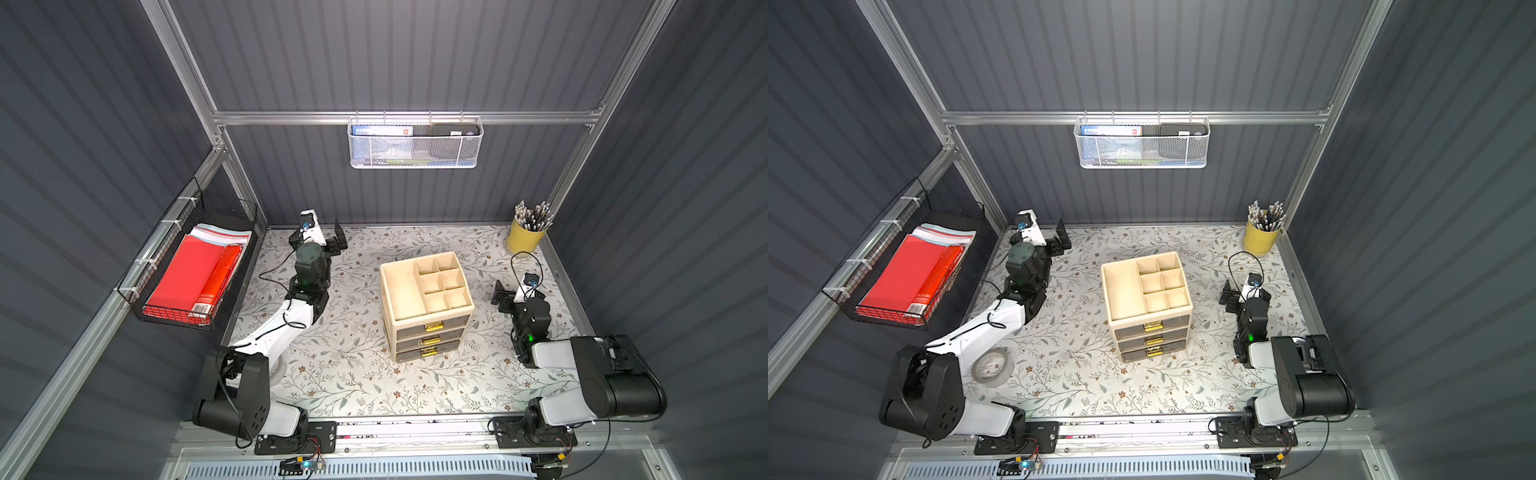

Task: Take the mice out of the drawer
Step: Adjust the storage box at the center of the board.

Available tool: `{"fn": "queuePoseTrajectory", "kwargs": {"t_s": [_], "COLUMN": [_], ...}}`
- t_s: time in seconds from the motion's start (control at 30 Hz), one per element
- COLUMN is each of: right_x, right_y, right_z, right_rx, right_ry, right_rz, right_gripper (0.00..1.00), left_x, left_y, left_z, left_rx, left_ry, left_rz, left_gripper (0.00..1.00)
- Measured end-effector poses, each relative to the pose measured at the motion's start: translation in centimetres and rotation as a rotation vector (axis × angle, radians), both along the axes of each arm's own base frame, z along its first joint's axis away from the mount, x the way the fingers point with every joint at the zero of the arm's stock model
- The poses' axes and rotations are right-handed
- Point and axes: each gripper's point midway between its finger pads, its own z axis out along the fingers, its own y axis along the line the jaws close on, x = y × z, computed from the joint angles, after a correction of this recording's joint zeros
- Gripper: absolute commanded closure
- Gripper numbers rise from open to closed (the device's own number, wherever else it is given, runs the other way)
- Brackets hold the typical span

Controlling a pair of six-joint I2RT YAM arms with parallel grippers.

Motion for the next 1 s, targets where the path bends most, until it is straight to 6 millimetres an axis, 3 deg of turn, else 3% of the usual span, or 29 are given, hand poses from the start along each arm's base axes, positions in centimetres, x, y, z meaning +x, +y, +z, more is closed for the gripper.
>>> {"fn": "queuePoseTrajectory", "kwargs": {"t_s": [0.1,0.2,0.27,0.37,0.53,0.67,0.73,0.8,1.0], "right_x": [0.8,0.1,-1.5,-5.1,-10.1,-12.7,-13.8,-14.9,-18.3], "right_y": [0.7,0.7,0.3,0.8,3.8,6.9,8.7,10.6,14.8], "right_z": [2.7,5.8,7.5,8.3,8.6,7.9,7.0,6.3,4.6], "right_rx": [0.006,0.078,0.135,0.19,0.294,0.341,0.341,0.342,0.327], "right_ry": [0.009,0.037,0.05,0.076,0.116,0.189,0.245,0.297,0.393], "right_rz": [-0.084,-0.193,-0.248,-0.251,-0.089,0.066,0.148,0.228,0.393], "right_gripper": [0.07,0.12,0.12,0.14,0.15,0.11,0.02,0.01,0.01], "left_x": [0.3,-0.4,-1.2,-2.5,-3.0,-3.4,-4.1,-5.3,-8.2], "left_y": [-3.8,-7.3,-9.5,-11.9,-15.1,-18.0,-19.4,-20.8,-22.9], "left_z": [1.3,3.1,4.5,6.1,6.2,2.9,1.1,-0.2,0.3], "left_rx": [0.091,0.18,0.237,0.306,0.394,0.456,0.485,0.51,0.542], "left_ry": [0.069,0.105,0.108,0.105,0.165,0.28,0.339,0.381,0.376], "left_rz": [-0.141,-0.283,-0.375,-0.492,-0.63,-0.719,-0.756,-0.785,-0.822], "left_gripper": [0.01,0.01,0.01,0.01,0.01,0.01,0.01,0.01,0.01]}}
